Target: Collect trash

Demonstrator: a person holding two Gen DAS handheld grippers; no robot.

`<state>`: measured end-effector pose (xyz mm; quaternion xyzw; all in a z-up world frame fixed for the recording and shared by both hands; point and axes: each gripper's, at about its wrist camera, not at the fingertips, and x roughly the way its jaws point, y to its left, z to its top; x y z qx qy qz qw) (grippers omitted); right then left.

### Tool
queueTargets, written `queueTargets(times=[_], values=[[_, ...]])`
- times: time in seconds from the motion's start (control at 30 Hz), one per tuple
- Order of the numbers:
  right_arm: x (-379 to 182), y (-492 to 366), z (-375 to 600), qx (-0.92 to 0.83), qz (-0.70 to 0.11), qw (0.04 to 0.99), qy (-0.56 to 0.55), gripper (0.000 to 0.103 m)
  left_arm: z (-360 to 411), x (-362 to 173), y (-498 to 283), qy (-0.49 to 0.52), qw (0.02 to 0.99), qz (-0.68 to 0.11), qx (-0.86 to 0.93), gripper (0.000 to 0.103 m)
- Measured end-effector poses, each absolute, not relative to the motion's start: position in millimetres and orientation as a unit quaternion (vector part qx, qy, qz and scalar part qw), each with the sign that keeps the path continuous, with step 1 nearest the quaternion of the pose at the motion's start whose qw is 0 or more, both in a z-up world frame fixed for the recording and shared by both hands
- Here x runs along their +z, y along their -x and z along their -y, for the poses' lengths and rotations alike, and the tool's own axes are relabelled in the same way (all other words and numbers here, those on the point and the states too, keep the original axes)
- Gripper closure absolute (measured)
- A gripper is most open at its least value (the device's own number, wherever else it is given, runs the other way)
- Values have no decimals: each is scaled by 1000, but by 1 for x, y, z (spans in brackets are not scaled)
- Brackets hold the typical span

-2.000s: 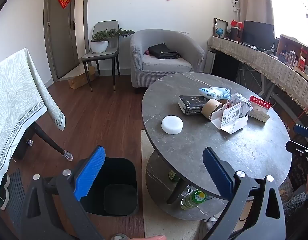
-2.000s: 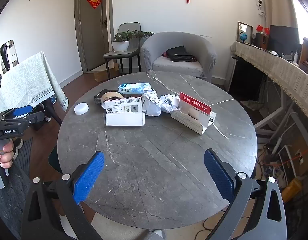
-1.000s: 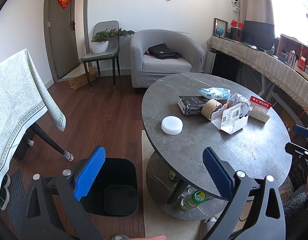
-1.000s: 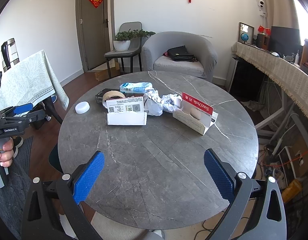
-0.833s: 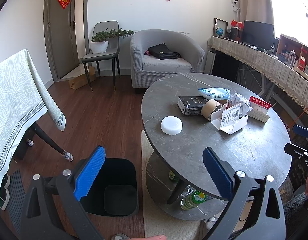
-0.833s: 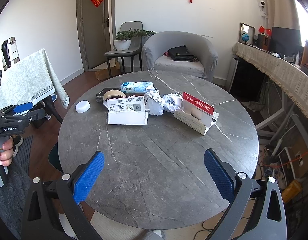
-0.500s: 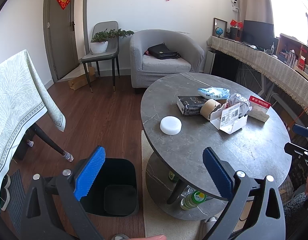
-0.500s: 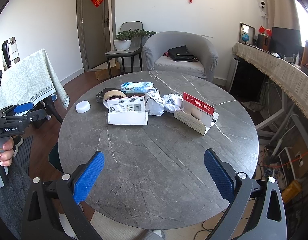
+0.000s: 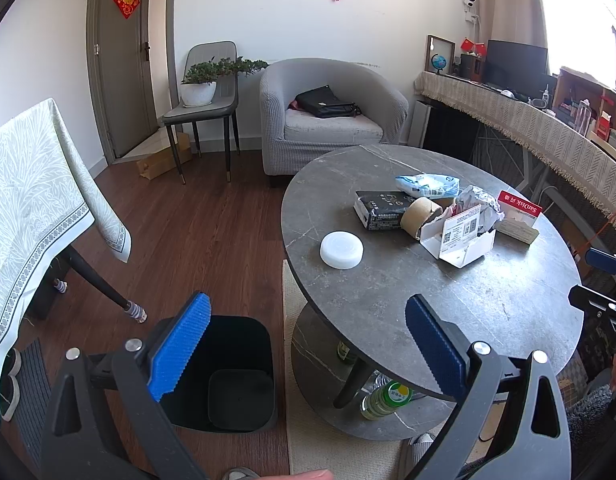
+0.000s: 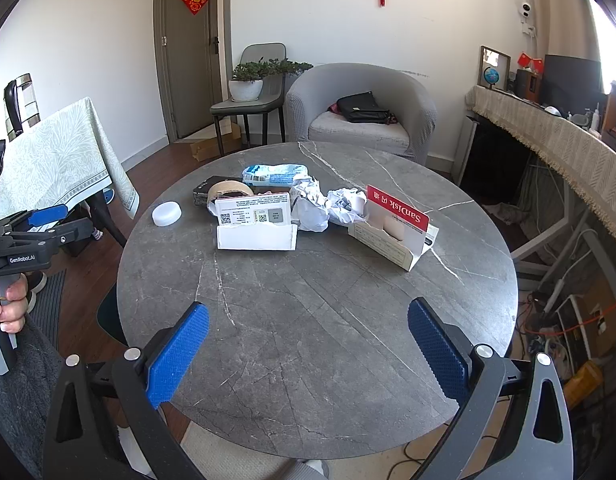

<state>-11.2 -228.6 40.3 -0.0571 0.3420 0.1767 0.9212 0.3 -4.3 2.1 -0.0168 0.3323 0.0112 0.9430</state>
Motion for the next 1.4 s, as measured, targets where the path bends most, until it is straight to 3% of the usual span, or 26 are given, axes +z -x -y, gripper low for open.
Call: queueTargets(times=[1.4], values=[[40,11,228,180,-342,920,59,3,7,0,2,9,944,-329,3,4]])
